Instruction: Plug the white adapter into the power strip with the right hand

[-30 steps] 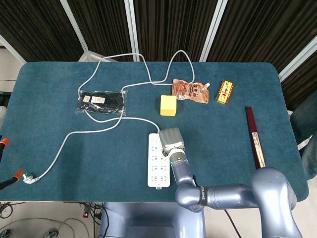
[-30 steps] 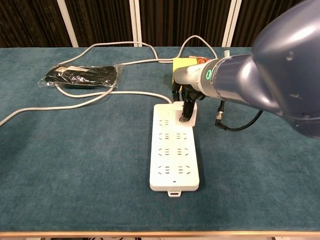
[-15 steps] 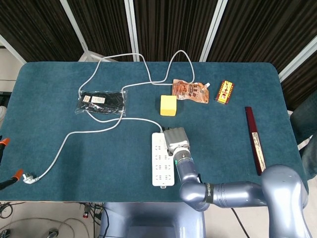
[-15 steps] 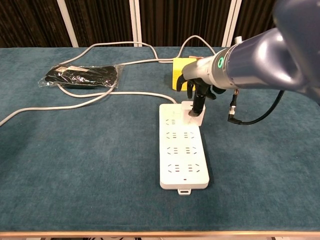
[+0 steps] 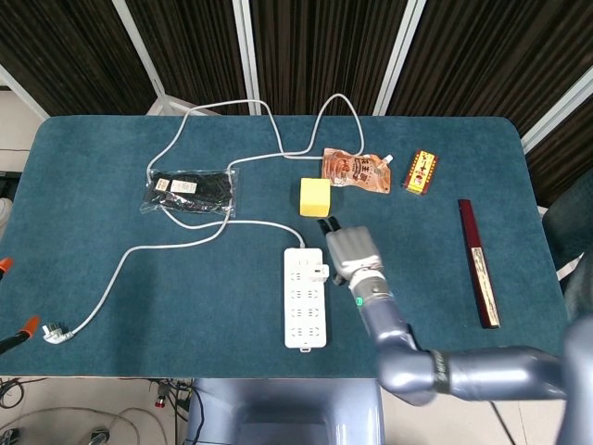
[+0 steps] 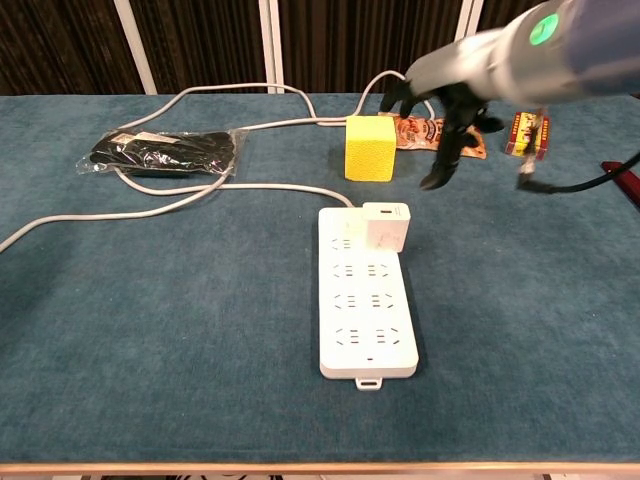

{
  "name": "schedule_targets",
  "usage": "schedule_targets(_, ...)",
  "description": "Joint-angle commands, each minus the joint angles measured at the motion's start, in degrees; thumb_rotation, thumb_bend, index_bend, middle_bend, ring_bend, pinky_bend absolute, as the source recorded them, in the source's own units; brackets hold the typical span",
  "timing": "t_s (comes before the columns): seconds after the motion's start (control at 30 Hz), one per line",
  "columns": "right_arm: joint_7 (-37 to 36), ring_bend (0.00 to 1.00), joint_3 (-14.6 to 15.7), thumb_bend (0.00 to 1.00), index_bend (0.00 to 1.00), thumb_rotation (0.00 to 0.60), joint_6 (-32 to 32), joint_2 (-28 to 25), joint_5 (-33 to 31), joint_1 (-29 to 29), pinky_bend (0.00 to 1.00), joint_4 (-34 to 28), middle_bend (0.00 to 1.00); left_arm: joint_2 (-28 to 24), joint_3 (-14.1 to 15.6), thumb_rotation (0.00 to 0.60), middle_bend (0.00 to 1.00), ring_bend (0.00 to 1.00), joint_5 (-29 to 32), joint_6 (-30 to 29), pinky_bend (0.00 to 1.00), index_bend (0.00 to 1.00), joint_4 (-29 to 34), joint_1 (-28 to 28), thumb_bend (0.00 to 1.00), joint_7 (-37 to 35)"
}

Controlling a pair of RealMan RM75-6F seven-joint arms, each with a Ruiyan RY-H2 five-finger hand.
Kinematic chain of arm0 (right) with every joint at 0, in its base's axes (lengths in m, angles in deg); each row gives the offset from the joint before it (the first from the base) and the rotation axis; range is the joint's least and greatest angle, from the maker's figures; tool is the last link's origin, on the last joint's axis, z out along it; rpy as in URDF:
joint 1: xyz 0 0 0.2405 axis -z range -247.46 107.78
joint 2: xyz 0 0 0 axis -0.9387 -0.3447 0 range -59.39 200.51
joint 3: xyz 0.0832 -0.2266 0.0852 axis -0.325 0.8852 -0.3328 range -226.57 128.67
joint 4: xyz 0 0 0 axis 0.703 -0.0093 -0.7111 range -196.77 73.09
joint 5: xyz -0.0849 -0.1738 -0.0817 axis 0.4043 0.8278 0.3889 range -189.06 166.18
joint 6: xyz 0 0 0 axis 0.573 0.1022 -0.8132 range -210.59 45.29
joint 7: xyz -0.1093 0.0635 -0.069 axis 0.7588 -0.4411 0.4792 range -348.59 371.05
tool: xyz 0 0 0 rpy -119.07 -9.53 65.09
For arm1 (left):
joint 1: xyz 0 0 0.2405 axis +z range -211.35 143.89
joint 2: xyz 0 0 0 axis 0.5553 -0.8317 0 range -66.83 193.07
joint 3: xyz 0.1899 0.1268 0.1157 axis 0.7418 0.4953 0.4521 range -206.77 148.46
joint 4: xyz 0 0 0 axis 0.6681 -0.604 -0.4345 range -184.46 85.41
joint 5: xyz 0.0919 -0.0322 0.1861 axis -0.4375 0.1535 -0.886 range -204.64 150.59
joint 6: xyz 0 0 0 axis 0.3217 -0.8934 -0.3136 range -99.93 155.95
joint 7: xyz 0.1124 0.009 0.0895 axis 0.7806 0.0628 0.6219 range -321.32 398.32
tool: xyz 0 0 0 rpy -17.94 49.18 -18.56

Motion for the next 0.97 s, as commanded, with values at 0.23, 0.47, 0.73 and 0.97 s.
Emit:
schedule_targets(0.23, -33.2, 0.28, 19.5, 0.33, 0.00, 0.600, 12.4, -15.9, 61.1, 35.5, 0.43, -11.7, 0.00, 0.2, 0.5, 0.600, 0.04, 0.00, -1.0, -0.2, 0.00, 0.12, 0.6, 0.1, 0.17, 0.8)
schedule_targets(0.47, -48.1, 0.17, 29.6, 0.33, 0.02, 0.600, 26.9, -12.0, 84.1, 50.8, 0.28, 4.9, 0.00, 0.4, 0.7, 0.600, 0.04, 0.00, -1.3, -0.1, 0.00, 0.12, 0.7, 0.1, 0.17, 1.3)
schedule_targets(0.73, -43.1, 0.14, 28.3, 0.33, 0.02, 0.600, 33.8, -7.0, 86.4, 57.7, 0.22, 15.9, 0.00, 0.1, 0.5, 0.600, 0.04, 0.00, -0.9, 0.0, 0.00, 0.12, 0.4, 0.2, 0.17, 0.5)
schedule_targets(0.97, -40.8, 0.12, 26.0, 0.33, 0.02, 0.600, 33.4, -6.6, 86.5, 58.9, 0.21, 18.2, 0.00, 0.0, 0.4, 0.600, 0.04, 0.00, -0.9, -0.2, 0.00, 0.12, 0.3, 0.3, 0.17, 0.1)
